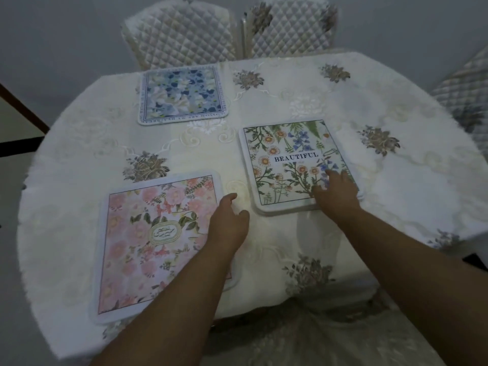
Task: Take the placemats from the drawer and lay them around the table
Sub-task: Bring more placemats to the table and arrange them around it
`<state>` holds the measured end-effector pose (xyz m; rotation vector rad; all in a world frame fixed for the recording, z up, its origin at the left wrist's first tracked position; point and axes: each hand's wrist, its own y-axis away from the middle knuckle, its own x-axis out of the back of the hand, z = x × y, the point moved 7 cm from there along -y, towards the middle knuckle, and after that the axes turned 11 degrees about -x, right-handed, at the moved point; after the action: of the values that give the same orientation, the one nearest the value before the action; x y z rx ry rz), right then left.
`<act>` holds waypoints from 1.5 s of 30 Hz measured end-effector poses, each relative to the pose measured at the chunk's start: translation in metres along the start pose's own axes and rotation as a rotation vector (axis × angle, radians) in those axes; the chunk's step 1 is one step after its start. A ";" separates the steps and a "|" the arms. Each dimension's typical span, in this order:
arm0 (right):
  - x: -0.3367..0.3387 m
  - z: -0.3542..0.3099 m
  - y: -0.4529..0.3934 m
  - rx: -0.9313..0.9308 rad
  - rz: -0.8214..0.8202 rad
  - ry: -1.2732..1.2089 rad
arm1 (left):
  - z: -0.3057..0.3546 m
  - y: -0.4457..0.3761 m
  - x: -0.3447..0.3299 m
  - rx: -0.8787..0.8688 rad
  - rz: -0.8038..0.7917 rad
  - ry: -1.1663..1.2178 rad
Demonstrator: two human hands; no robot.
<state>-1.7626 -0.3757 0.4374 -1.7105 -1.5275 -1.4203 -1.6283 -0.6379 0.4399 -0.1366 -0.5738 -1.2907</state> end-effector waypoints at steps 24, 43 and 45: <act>0.047 0.063 0.002 -0.045 -0.290 -0.171 | 0.070 0.017 -0.031 0.163 -0.185 0.197; 0.199 0.095 0.320 0.030 -0.008 -0.544 | 0.171 0.218 0.112 -0.411 -0.233 0.142; 0.209 0.106 0.365 0.008 0.053 -0.612 | 0.175 0.238 0.124 -0.448 -0.290 0.151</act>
<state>-1.4183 -0.2981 0.6891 -2.2946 -1.7523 -0.8936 -1.4435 -0.6044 0.6998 -0.3324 -0.1698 -1.6845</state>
